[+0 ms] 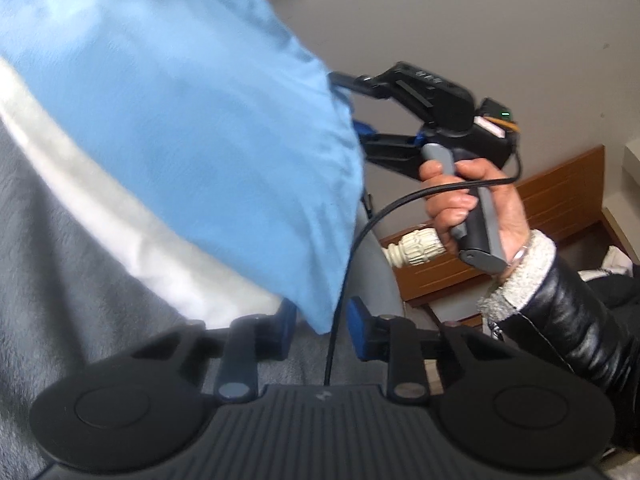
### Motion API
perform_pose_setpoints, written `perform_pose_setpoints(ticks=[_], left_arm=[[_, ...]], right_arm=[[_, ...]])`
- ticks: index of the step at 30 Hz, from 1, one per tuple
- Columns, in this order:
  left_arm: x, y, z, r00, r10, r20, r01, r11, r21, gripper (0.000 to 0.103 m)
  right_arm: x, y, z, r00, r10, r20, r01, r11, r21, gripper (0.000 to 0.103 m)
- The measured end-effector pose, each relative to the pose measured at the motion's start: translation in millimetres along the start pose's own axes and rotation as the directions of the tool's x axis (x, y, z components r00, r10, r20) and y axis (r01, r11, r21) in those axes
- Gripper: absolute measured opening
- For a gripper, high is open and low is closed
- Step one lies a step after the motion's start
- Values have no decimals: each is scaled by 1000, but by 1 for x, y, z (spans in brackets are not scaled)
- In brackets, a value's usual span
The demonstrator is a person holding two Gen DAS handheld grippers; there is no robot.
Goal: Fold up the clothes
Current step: 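Lower the shirt onto the white folded pile and open both tools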
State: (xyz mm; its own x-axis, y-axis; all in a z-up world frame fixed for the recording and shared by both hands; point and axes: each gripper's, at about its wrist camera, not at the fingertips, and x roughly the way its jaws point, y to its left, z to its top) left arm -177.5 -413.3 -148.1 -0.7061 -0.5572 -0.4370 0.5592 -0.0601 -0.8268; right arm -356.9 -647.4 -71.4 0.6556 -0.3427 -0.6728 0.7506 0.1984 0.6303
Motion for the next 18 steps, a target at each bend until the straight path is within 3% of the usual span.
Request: perform_pose_setpoints(ticks=[10, 12, 14, 18], left_arm=[[7, 2, -16, 999, 24, 24, -22, 998, -62, 24], [9, 2, -21, 999, 42, 29, -40, 997, -67, 16], [6, 0, -23, 998, 52, 44, -50, 998, -43, 7], [-5, -2, -23, 998, 21, 64, -19, 999, -29, 5]], right_arm=[[3, 7, 6, 1000, -1, 8, 1, 998, -62, 45], [7, 6, 8, 1000, -10, 5, 10, 998, -66, 35], [7, 6, 8, 1000, 13, 20, -12, 997, -71, 7], [-6, 13, 0, 997, 37, 75, -26, 990, -141, 5]])
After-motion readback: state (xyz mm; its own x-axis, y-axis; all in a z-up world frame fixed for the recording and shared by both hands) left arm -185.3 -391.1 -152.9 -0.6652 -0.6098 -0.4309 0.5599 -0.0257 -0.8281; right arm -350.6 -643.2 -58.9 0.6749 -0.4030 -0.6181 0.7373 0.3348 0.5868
